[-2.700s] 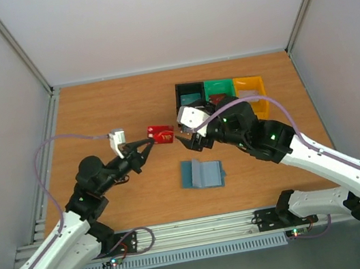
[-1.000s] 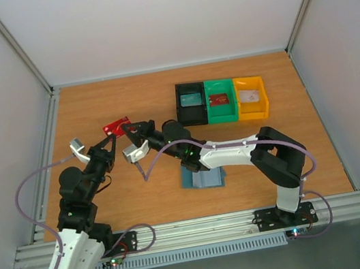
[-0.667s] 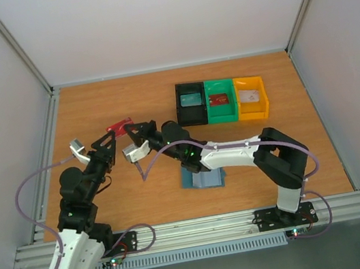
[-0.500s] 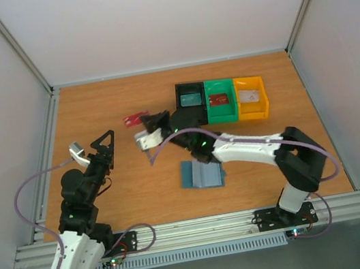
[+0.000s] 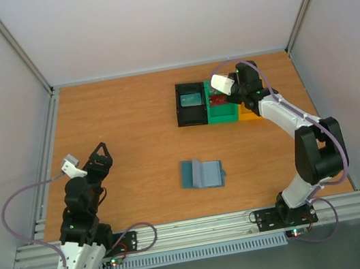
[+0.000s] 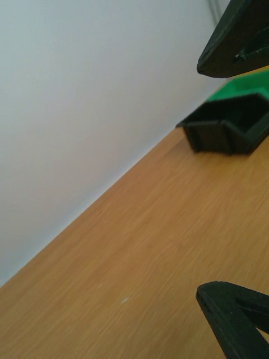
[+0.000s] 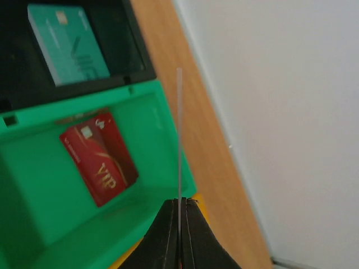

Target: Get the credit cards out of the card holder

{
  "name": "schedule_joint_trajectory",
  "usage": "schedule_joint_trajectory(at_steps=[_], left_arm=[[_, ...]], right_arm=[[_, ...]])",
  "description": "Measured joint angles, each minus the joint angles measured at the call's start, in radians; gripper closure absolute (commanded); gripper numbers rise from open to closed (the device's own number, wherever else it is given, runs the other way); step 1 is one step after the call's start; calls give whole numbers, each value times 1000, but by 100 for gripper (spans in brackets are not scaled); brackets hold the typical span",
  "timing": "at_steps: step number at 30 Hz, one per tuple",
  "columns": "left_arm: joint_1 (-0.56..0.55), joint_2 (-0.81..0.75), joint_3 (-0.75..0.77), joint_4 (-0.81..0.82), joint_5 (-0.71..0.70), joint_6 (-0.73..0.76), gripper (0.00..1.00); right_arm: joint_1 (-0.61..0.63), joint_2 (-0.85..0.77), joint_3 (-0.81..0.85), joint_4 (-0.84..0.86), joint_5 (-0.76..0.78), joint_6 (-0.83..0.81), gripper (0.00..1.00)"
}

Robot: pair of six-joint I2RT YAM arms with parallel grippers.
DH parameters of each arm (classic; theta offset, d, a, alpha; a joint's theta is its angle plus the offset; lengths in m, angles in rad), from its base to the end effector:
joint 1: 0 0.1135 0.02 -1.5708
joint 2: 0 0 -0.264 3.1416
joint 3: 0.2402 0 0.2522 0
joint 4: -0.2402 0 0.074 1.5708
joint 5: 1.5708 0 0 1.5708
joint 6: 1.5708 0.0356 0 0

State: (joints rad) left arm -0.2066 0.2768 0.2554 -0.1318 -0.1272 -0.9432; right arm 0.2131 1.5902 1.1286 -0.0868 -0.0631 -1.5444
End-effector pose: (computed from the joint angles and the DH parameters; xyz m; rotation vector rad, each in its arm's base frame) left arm 0.1186 -0.0203 0.2237 -0.7304 1.6231 -0.7336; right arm 0.3559 0.0793 0.2650 -1.7216 1.3761 -0.7087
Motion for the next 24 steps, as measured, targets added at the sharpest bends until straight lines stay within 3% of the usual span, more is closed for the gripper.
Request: schedule_joint_trajectory(at_steps=[7,24], left_arm=[[13,-22,-4,-37,-133,193,1],[16,67,-11,-67,-169,212,1]], right_arm=[[-69,106,40,-33,-41,-45,99],[-67,315,143,-35,-95,-297,99]])
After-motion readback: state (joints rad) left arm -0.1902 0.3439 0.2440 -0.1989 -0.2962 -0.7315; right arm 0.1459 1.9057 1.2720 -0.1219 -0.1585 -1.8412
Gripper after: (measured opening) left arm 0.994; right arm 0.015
